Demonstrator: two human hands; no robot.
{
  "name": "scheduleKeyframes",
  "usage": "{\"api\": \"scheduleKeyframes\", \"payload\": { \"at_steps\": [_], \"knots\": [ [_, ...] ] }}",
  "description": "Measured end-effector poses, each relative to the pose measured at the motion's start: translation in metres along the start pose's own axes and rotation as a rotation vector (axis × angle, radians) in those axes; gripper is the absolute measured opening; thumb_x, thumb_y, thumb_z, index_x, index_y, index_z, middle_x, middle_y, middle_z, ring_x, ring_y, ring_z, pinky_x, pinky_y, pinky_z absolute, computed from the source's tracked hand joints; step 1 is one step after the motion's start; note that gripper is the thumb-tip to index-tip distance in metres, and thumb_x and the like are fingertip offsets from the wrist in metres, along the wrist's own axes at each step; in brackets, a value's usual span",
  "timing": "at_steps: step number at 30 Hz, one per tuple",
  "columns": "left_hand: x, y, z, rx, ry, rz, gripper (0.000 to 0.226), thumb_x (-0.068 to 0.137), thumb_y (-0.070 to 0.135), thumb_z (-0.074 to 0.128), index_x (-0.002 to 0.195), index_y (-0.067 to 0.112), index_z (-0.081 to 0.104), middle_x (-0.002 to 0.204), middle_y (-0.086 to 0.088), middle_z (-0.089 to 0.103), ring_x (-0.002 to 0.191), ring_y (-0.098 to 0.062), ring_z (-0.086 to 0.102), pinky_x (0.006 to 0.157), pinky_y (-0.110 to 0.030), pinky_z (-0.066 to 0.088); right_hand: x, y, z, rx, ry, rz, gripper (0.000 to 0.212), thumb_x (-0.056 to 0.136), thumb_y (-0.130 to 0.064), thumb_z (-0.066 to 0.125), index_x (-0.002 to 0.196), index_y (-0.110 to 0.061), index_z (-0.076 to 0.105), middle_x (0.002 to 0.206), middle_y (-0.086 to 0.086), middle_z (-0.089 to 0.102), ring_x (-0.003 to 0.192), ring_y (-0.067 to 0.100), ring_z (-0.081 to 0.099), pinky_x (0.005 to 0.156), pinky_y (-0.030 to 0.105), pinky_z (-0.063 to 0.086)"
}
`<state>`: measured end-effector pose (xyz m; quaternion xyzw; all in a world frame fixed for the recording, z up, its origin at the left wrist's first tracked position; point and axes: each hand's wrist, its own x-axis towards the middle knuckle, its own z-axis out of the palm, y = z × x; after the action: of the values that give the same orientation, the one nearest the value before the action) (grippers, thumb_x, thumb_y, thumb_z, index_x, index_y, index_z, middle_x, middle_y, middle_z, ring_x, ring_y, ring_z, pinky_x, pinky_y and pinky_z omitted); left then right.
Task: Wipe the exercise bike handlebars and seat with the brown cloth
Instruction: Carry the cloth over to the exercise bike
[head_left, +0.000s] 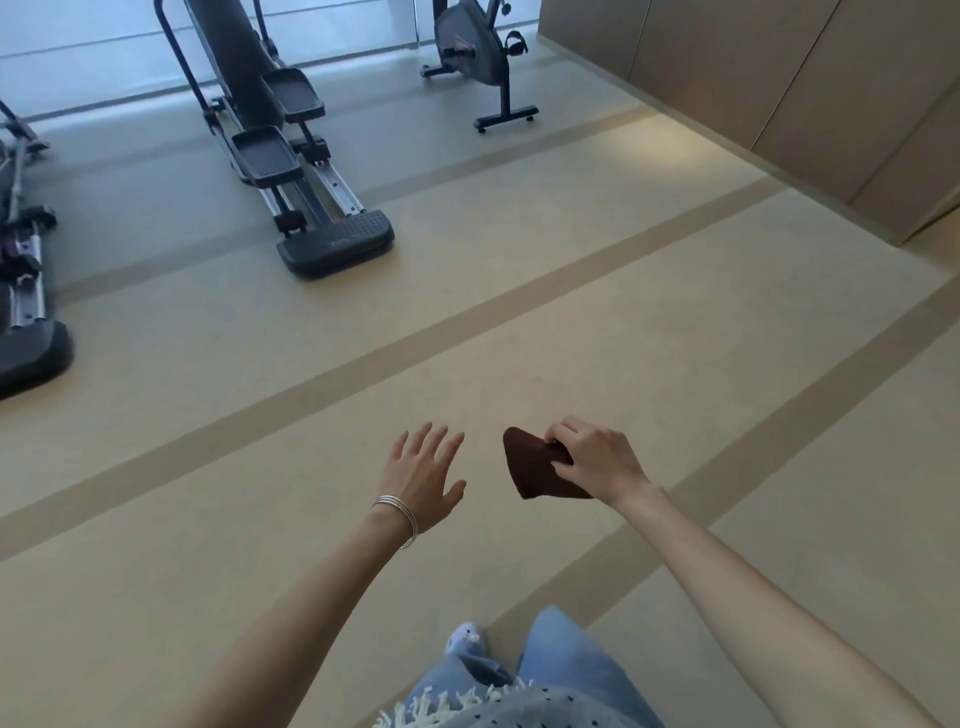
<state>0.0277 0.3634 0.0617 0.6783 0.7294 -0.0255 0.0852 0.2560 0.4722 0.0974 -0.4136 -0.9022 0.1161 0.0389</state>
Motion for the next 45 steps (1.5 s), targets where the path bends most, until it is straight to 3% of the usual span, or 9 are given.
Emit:
{"api": "scheduleKeyframes", "payload": {
  "at_steps": [6,21,36,45],
  "knots": [
    [0.059,-0.03,0.001,-0.008,-0.034,-0.029,0.065,0.091,0.05,0.039,0.147,0.025,0.018,0.156,-0.001,0.023,0.145,-0.022,0.013,0.117,-0.041,0.011,0.069,0.018,0.005,0.026,0.047,0.021,0.017,0.072,-0.017,0.064,0.09,-0.016,0.064,0.089,-0.001,0.067,0.073,0.029,0.058,0.069,0.026,0.031],
    [0.3,-0.058,-0.066,0.015,0.002,-0.112,0.064,0.09,0.049,0.04,0.146,0.024,0.02,0.154,-0.003,0.026,0.144,-0.024,0.014,0.118,-0.042,0.01,0.304,0.14,-0.044,0.122,-0.006,-0.021,0.018,0.075,-0.016,0.062,0.092,-0.018,0.06,0.091,-0.004,0.062,0.082,0.021,0.059,0.062,0.027,0.039],
    [0.495,-0.063,-0.084,0.045,-0.05,0.018,0.064,0.09,0.05,0.04,0.145,0.024,0.021,0.154,-0.004,0.024,0.145,-0.026,0.012,0.118,-0.044,0.009,0.427,0.245,-0.056,0.067,-0.003,0.029,0.018,0.073,-0.017,0.061,0.091,-0.017,0.06,0.089,-0.002,0.062,0.079,0.023,0.056,0.071,0.027,0.035],
    [0.672,-0.117,-0.137,0.043,0.03,0.014,0.064,0.089,0.05,0.041,0.145,0.025,0.021,0.154,-0.004,0.025,0.145,-0.027,0.012,0.117,-0.045,0.012,0.585,0.3,-0.104,0.061,0.029,0.071,0.021,0.072,-0.019,0.063,0.093,-0.02,0.059,0.09,-0.005,0.062,0.081,0.021,0.057,0.064,0.024,0.033]
  ]
}}
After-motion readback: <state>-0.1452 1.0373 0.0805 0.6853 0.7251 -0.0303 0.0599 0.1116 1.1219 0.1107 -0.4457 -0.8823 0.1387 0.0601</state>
